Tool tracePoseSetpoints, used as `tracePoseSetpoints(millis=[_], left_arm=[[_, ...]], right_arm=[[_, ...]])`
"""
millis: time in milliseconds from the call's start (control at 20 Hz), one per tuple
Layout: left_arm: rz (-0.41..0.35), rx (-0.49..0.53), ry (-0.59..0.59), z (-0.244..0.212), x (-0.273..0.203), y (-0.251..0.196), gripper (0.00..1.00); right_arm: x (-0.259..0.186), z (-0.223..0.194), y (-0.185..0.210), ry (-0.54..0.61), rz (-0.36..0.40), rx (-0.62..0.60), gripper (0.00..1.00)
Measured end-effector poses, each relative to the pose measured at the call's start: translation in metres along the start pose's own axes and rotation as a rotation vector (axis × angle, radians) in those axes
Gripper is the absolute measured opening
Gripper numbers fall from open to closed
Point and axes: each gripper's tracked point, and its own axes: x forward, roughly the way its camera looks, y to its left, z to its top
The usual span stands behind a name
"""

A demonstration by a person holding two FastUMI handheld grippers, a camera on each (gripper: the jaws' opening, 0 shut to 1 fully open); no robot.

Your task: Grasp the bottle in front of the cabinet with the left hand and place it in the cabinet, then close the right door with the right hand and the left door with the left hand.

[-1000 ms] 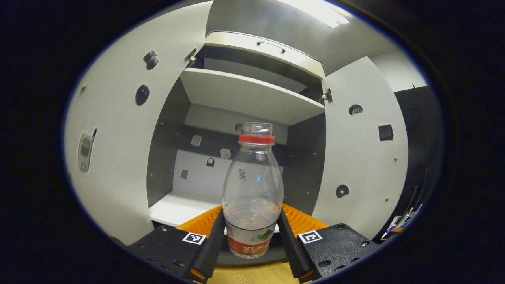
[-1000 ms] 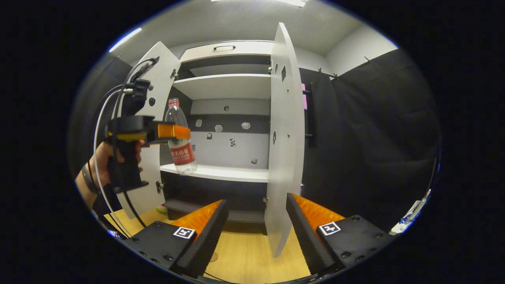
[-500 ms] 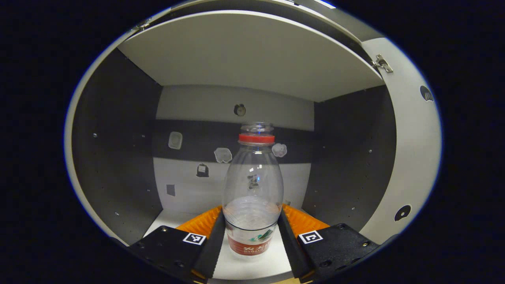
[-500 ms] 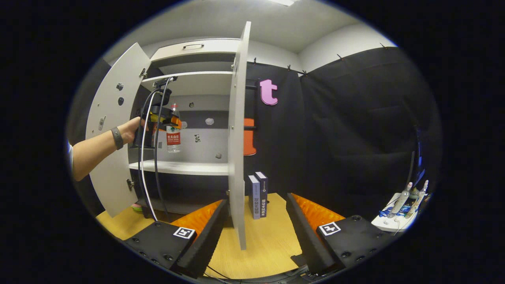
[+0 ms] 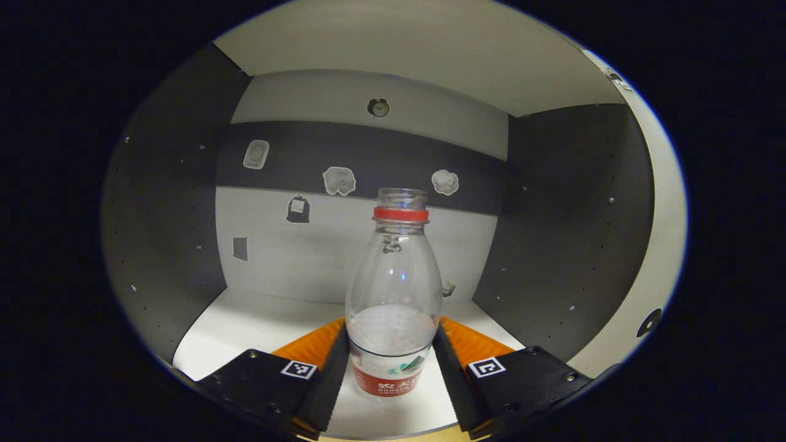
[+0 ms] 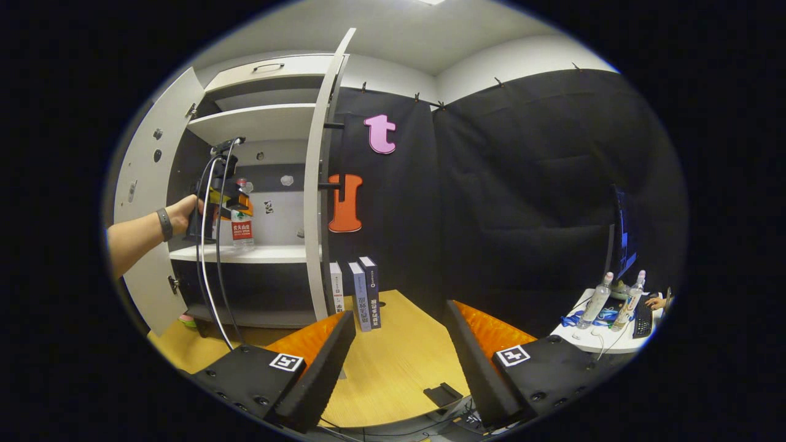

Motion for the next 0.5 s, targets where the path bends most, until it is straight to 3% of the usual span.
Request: tracePoseSetpoints(millis=[100,150,300,500], left_arm=[[0.009,-0.001,-0.025,0.003,-0.002,0.003,0.84],[0.006,-0.003,-0.034,0.002,-0.004,0.002,0.94],[-0.004,-0.009,-0.076,0.014,-0.015,-0.001,0.95],[-0.017,0.007,-0.218,0.057,-0.048,-0.011,0.95]], right_arm=[[0.001,0.001,0.006,-0.003,0.017,-0.006,0.98],[0.001,0.002,0.008,-0.005,0.026,-0.008,0.98],[-0.002,0.0,0.014,0.001,0.055,-0.008,0.98],[-0.005,-0.001,0.016,0.003,0.077,-0.011,0.98]])
